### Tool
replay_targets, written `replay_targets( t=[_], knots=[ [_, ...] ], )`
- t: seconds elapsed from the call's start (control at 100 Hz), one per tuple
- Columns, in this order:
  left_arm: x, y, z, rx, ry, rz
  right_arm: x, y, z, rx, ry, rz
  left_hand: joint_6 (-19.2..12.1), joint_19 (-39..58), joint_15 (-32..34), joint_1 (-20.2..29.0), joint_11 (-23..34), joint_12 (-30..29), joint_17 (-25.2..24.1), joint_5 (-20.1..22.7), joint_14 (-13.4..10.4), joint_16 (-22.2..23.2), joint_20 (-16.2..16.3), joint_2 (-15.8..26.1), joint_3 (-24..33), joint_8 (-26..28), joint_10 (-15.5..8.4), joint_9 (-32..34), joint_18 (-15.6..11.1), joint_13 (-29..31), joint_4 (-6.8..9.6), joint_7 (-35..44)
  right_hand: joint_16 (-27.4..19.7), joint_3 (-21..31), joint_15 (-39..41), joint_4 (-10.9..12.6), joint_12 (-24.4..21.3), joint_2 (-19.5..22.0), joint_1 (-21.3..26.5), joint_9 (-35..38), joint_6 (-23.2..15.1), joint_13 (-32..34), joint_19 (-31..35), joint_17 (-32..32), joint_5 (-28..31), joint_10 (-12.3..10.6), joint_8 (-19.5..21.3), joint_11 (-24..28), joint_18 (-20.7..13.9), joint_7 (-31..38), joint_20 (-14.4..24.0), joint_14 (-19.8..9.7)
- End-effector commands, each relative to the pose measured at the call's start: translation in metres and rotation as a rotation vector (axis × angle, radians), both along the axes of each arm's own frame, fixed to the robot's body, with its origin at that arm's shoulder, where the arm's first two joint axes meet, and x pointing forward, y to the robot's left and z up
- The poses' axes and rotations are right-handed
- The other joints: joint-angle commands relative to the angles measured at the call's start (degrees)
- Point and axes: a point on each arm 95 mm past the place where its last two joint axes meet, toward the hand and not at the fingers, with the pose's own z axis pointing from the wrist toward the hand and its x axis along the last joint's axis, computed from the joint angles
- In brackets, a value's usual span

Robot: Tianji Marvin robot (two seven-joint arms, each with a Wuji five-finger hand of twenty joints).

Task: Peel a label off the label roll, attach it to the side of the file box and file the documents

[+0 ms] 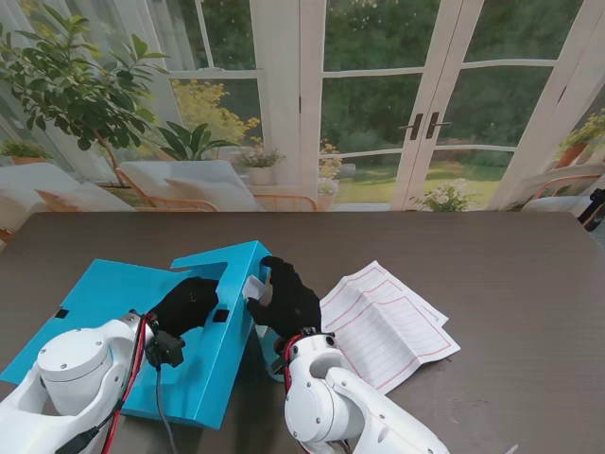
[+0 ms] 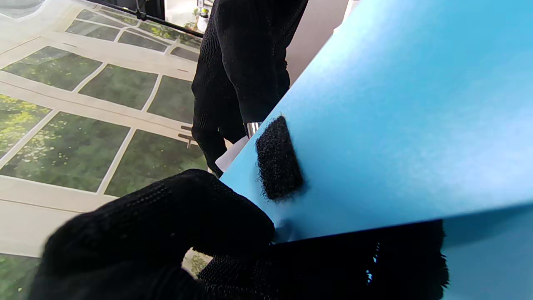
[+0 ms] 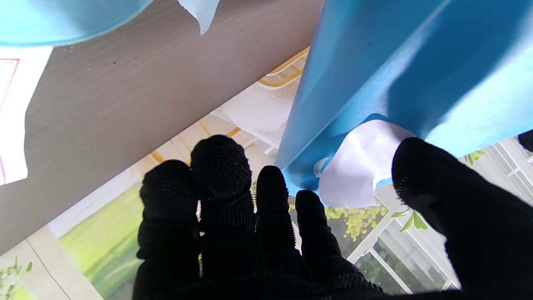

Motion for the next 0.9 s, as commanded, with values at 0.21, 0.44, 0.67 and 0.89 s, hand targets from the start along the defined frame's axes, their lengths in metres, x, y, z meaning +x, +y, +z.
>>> replay_targets(
  t=[0.21,0.44,0.67,0.89],
  knots=[
    [-0.003,-0.005,0.007,-0.018,-0.012,-0.028,0.007,-0.009,0.002,0.002,-0.001,0.001,1.24,3.06,2.43,2.40,0.88,2.01,1.01,0.92,-0.59,1.54,-1.30,-3.81,2.32,1.21,-5.03,3.63,-0.35,2.28,2.19,3.83,0.65,-3.90,-0.56,-0.55,-0.86,-5.96,-4.07,0.67,-1.86,0.15,3.07,-4.33,-2.12,-0.34,-3.13,-1.46,-1.46,1.94,1.53,1.96],
    [-0.004,-0.004,0.007,-0.018,-0.007,-0.034,0.011,-0.014,0.004,-0.001,-0.007,0.009,1.31,3.03,2.44,2.37,0.72,2.45,0.84,0.82,-0.51,1.69,-1.48,-3.81,2.32,1.36,-4.89,3.64,-0.40,2.18,2.15,3.85,0.80,-5.75,-0.66,-1.22,-0.87,-6.09,-6.13,0.81,-1.75,0.15,2.69,-4.60,-2.13,-0.55,-4.11,-1.68,-1.14,2.99,1.50,2.07],
    [-0.004,-0.003,0.008,-0.014,-0.004,-0.025,0.010,-0.016,0.004,-0.002,-0.006,0.041,1.44,3.04,2.54,2.35,0.65,2.84,0.75,0.80,-0.32,1.80,-1.60,-3.81,2.35,1.52,-4.82,3.76,-0.40,2.24,2.13,3.87,1.37,-5.10,-1.46,-2.73,-0.94,-11.35,-9.95,-0.30,-0.99,-1.20,0.27,-6.61,-2.40,-1.93,-10.52,-3.50,0.82,-1.81,2.40,1.51],
    [-0.003,-0.003,0.007,-0.015,-0.003,-0.026,0.010,-0.019,0.008,-0.007,-0.015,0.075,1.60,3.05,2.61,2.41,0.68,3.14,0.74,0.67,-0.29,1.85,-1.65,-3.79,2.53,1.75,-4.79,3.77,-0.39,2.14,2.20,3.93,2.28,-2.39,-2.68,-4.49,-0.78,-15.75,-15.42,-3.32,2.50,-3.89,-2.47,-9.08,-2.78,-2.65,-13.68,-5.26,1.86,-11.27,3.78,0.95]
  ],
)
